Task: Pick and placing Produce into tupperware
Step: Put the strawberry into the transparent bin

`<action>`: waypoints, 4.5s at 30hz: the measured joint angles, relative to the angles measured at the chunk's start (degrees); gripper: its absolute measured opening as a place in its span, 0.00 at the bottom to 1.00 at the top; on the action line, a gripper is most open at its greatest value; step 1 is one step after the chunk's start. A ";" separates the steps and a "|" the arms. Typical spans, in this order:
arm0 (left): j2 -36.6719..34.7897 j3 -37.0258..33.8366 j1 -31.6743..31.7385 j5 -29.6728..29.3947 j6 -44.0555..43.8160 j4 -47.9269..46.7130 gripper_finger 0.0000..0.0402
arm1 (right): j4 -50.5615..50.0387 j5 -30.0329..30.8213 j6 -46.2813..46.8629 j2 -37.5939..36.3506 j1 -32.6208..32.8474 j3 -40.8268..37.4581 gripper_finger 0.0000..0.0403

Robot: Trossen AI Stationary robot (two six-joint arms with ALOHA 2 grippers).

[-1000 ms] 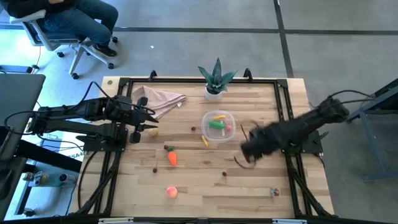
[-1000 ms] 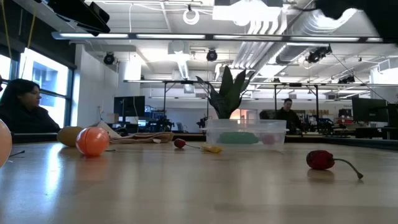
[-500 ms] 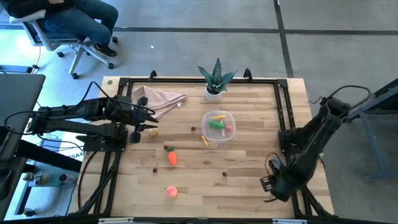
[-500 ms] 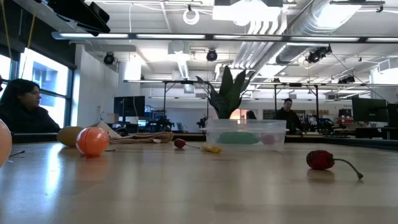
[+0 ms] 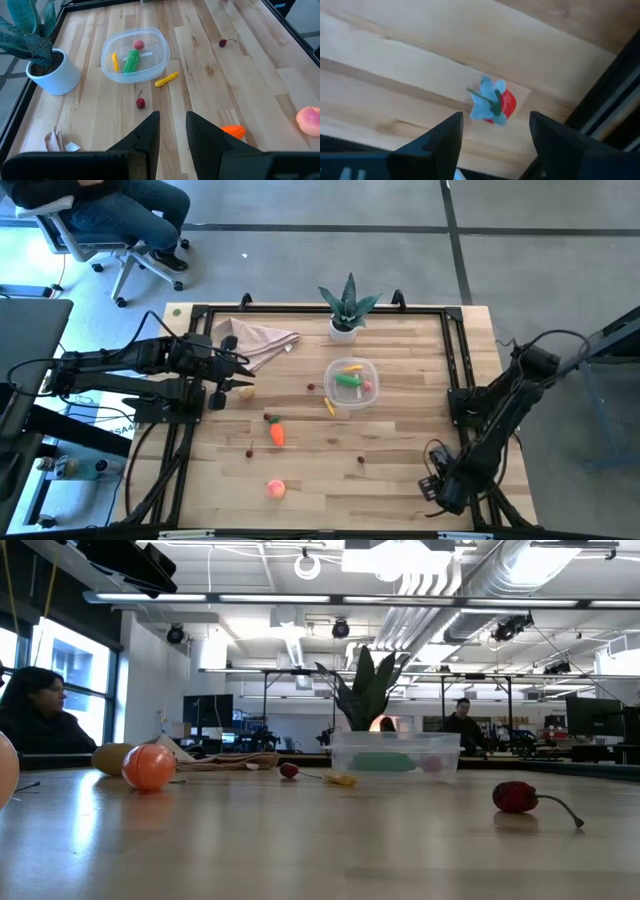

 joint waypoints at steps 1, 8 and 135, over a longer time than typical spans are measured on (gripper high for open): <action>-0.02 0.00 -0.01 -0.02 0.01 0.00 0.21 | 0.02 0.00 -0.31 0.25 -0.02 0.00 0.56; 0.00 0.00 -0.01 0.00 0.00 -0.01 0.21 | 2.97 0.42 -1.19 2.80 0.06 0.00 0.57; 0.00 0.00 -0.02 -0.02 0.01 -0.02 0.21 | 3.44 21.23 -34.89 7.73 -18.04 -0.07 0.35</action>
